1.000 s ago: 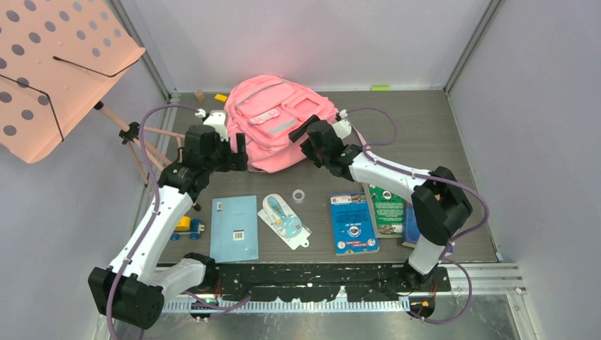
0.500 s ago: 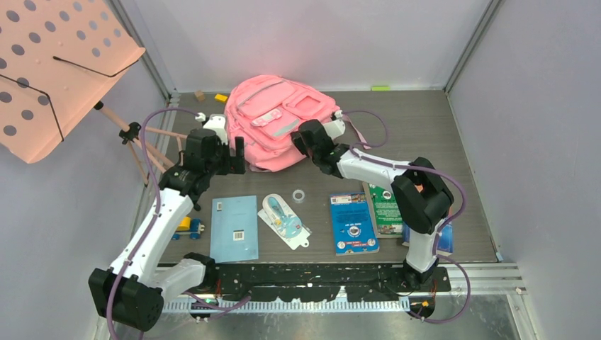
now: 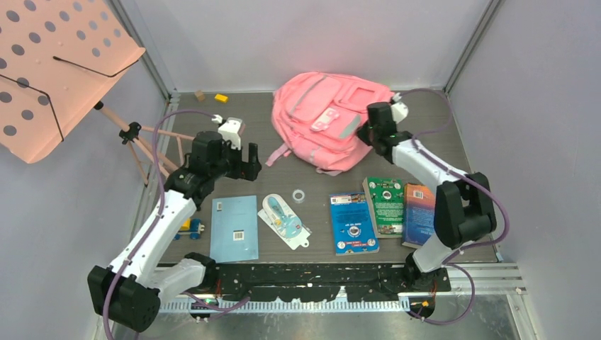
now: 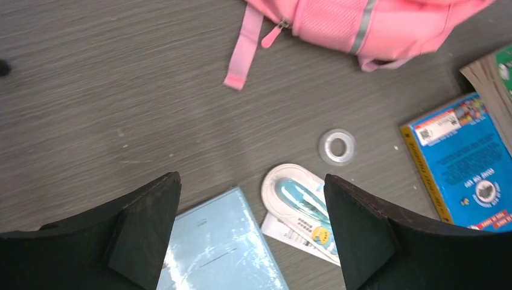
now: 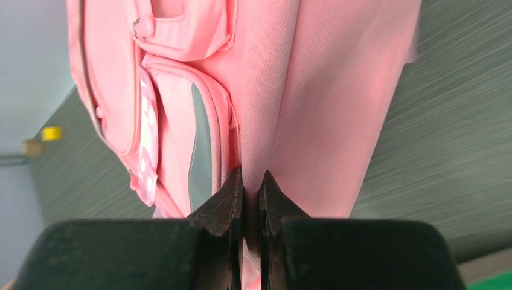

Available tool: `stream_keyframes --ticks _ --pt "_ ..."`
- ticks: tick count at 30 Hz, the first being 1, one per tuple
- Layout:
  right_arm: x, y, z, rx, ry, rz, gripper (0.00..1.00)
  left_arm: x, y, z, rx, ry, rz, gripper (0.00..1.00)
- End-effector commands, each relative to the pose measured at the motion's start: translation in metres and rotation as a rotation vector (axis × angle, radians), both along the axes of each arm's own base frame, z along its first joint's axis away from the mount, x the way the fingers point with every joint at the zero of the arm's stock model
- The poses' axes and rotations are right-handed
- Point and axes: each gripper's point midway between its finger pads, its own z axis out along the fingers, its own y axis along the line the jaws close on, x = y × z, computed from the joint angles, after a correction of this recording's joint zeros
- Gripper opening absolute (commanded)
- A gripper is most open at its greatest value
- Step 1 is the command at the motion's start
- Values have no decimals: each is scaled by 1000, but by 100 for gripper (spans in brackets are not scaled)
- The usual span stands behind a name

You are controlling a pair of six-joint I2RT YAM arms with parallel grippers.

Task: Pack the student bag
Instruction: Move the student bag to the center of the board.

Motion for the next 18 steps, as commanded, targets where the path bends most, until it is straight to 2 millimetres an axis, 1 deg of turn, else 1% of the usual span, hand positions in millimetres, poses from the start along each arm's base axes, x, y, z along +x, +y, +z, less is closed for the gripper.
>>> stream_keyframes --ticks 1,2,3,4,5,6,7,8,9,10,11,12,13,14,15,16,17,18 --pt "9 -101 53 -229 -67 -81 1 -7 -40 4 -63 1 -125 90" --pt "6 -112 51 -258 -40 -75 3 -10 -48 1 -78 14 -135 90" --pt "8 -128 57 -260 -38 -91 11 -12 -55 0 -96 23 -140 90" --pt "4 -136 55 -287 -11 -82 16 -15 -61 -3 -118 33 -141 90" --pt "5 -146 64 -301 -18 -96 32 -16 -67 -4 -143 33 -141 90" --pt "1 -151 67 -337 -5 -90 41 -18 -72 -6 -168 43 -138 90" --pt "-2 -154 74 -353 -13 -91 59 -19 -74 -7 -192 54 -126 90" --pt "-7 -157 76 -372 -4 -90 67 -20 -75 -6 -220 66 -108 90" --pt "-11 -158 83 -372 -15 -98 77 -20 -76 -4 -235 70 -97 90" --pt "-17 -161 83 -377 -1 -113 80 -20 -75 0 -243 68 -91 90" --pt "-25 -163 87 -368 2 -131 84 -21 -75 4 -243 66 -87 91" --pt "-33 -166 92 -369 -3 -154 85 -21 -73 7 -233 67 -83 92" --pt "-38 -165 91 -358 4 -165 86 -21 -71 11 -219 64 -83 93" --pt "-47 -159 91 -362 -3 -161 86 -21 -68 14 -194 63 -91 95" --pt "-49 -154 93 -370 -15 -149 86 -22 -67 19 -170 61 -102 96" --pt "-56 -135 92 -385 -34 -98 86 -23 -65 18 -139 74 -114 97" --pt "-56 -125 89 -426 -53 -46 87 -23 -63 21 -113 73 -129 97" --pt "-59 -100 92 -467 -80 51 88 -22 -61 24 -84 64 -143 98"
